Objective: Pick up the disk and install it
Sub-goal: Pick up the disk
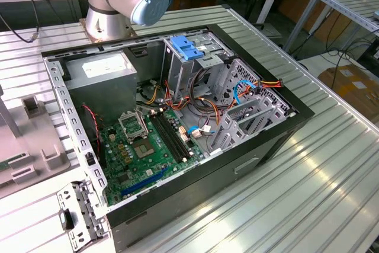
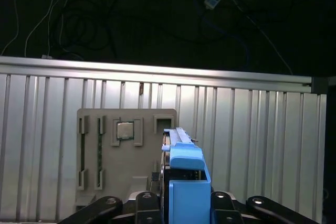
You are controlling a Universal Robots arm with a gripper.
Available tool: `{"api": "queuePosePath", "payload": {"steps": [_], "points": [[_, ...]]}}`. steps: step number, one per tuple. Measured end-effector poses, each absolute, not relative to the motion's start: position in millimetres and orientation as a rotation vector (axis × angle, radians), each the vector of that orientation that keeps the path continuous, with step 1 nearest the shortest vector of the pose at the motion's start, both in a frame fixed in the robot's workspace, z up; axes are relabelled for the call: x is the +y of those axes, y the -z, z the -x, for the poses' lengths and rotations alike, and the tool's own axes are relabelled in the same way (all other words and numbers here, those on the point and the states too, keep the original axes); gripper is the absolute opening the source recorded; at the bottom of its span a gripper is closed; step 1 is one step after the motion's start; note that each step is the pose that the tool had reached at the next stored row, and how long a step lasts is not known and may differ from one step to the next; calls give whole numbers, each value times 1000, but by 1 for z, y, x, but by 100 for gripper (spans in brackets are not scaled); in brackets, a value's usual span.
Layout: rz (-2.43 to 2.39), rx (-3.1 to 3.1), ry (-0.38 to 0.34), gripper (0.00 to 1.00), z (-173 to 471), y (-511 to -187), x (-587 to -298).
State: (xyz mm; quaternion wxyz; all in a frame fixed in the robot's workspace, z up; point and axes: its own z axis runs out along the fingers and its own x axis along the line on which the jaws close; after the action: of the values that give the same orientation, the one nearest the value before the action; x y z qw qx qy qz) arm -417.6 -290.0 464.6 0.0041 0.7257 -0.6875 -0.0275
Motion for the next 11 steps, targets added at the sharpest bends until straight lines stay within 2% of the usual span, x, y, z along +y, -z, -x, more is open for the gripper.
{"api": "queuePosePath", "payload": {"steps": [11], "points": [[-2274,-2154,86,37,418,-465,-300]]}}
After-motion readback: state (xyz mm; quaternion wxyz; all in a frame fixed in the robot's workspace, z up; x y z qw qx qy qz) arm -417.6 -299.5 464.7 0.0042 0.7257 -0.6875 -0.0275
